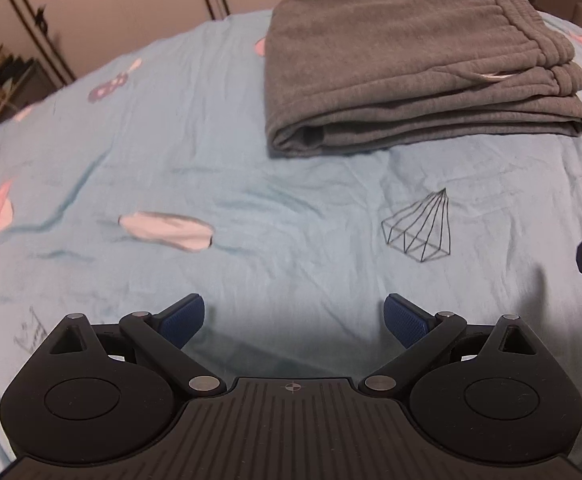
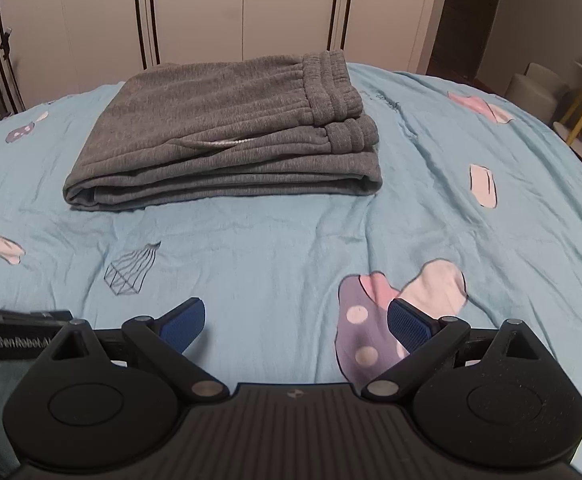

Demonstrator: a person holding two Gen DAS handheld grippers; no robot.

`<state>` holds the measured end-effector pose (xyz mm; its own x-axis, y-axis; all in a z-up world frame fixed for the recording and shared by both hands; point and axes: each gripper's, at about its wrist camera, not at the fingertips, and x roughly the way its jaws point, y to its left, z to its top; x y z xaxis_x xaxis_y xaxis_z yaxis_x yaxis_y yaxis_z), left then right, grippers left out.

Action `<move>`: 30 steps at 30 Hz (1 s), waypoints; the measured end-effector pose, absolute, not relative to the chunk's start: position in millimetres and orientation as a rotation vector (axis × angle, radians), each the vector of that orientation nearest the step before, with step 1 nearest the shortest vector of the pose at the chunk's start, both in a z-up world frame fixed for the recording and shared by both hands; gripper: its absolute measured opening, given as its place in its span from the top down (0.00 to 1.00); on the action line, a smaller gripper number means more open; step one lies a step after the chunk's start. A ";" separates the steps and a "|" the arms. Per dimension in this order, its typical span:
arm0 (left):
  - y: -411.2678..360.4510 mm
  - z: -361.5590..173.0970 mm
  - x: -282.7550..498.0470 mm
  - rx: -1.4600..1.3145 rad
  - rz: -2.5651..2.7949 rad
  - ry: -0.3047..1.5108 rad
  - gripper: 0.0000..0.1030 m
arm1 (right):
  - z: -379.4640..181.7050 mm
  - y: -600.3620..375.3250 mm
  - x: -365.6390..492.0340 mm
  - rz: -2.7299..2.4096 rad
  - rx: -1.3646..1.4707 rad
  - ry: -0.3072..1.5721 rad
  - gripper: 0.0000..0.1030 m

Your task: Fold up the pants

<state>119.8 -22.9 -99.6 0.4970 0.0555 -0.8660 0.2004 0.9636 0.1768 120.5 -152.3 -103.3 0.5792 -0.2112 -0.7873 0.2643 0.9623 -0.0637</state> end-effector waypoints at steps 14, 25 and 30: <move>-33.0 -109.4 141.6 0.223 -0.116 1.067 0.03 | -117.0 -160.5 141.5 -0.275 0.070 0.931 0.05; -37.9 -119.3 152.5 0.225 -0.108 1.064 0.03 | -127.0 -172.3 154.5 -0.306 0.104 0.932 0.05; -39.5 -119.7 152.8 0.231 -0.110 1.059 0.03 | -128.7 -176.5 155.2 -0.307 0.133 0.931 0.05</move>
